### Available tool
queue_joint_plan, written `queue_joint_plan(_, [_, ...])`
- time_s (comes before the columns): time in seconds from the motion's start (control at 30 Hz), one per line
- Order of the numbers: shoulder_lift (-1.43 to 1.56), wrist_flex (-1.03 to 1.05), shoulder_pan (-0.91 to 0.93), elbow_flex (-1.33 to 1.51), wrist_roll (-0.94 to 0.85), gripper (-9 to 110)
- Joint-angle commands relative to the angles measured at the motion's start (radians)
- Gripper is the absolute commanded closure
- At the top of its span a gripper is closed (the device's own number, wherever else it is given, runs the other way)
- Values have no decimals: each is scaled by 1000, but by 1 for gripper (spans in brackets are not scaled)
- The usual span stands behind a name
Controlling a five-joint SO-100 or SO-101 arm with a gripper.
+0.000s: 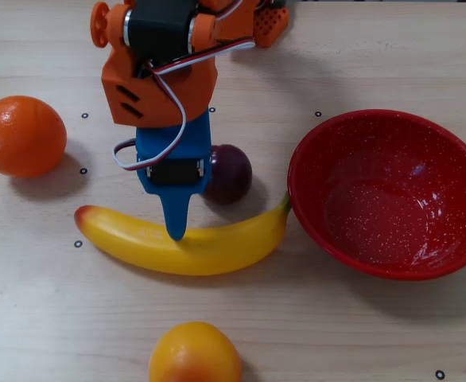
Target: Put banana in the red bowl.
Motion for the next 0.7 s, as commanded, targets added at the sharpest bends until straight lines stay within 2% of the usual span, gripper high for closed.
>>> queue_joint_plan(0.0, [57,-9,-28,-81,5,83])
queue_joint_plan(0.27, [92,44,-40,-86,5,80])
queue_joint_plan(0.67, [84,15,-69,-124,-48,76])
